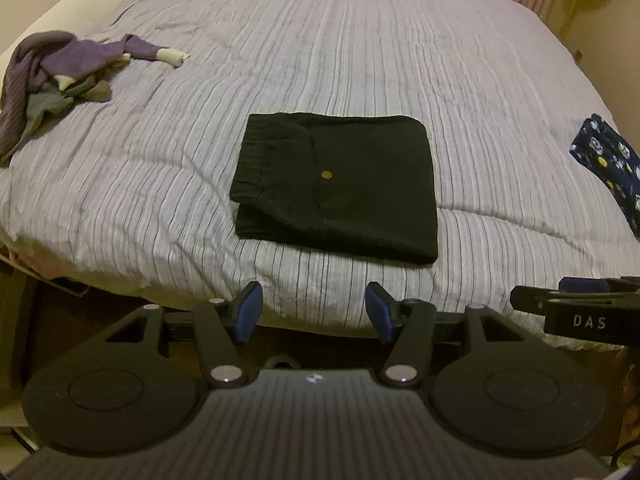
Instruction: Fold clothes
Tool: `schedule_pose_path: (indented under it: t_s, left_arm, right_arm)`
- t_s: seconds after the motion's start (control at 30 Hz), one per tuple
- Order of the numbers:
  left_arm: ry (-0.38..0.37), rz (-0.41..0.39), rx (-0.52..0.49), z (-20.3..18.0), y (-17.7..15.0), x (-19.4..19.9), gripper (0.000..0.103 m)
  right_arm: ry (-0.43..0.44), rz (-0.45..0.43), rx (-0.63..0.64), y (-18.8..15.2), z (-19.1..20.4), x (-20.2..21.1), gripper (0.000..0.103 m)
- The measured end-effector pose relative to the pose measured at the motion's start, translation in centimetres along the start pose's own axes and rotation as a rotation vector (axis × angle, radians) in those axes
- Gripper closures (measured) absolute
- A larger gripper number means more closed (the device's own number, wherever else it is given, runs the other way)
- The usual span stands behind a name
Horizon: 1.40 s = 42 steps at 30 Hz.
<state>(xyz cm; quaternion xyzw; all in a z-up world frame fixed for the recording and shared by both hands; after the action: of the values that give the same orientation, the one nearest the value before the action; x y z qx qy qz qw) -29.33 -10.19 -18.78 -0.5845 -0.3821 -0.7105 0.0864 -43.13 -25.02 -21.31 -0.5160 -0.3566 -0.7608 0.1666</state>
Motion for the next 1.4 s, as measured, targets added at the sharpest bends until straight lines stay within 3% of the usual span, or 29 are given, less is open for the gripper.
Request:
schedule_pose_path:
  t_s: [0.43,0.7,0.93,1.07,1.2,1.4]
  left_arm:
    - [-0.025,0.051,-0.039,0.9,3.3,-3.6,0.049]
    - [-0.081,0.079,-0.046,3.3,6.8,-7.3,0.049]
    - [-0.173,0.039,0.098,10.2,9.6,-12.0,0.047]
    - [-0.199,0.082,0.208,13.8,10.9,-17.1,0.046]
    - [-0.321,0.108,0.342,16.0,11.7,-21.9,0.046]
    - [-0.439,0.101,0.395,17.3,12.2,-27.0,0.044]
  right_arm:
    - [-0.020,0.030,-0.046,2.0,-0.1,-2.1,0.031]
    - [-0.034,0.064,-0.084,4.9,0.7,-5.0,0.031]
    - [-0.009,0.003,-0.243,8.2,-2.7,-7.8,0.031]
    - [-0.038,0.057,-0.367,9.2,-5.7,-10.7,0.031]
    - [-0.062,0.118,-0.437,9.8,-7.1,-13.5,0.031]
    - [0.005,0.124,-0.480,11.0,-7.2,-16.8,0.031]
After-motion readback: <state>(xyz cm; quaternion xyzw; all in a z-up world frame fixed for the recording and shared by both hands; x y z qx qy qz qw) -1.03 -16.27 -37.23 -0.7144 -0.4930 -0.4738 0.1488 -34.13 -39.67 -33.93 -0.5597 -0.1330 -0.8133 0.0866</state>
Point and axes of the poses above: each gripper's, at about its wrist camera, not at the fingertips, and x roughly against the way its jaws point, z to its left, y to its top, the point moved 3 cm from there along -x, roughly the way its jaws point, and after that the axes turned 1 degree about y, right-handed, at the moved point
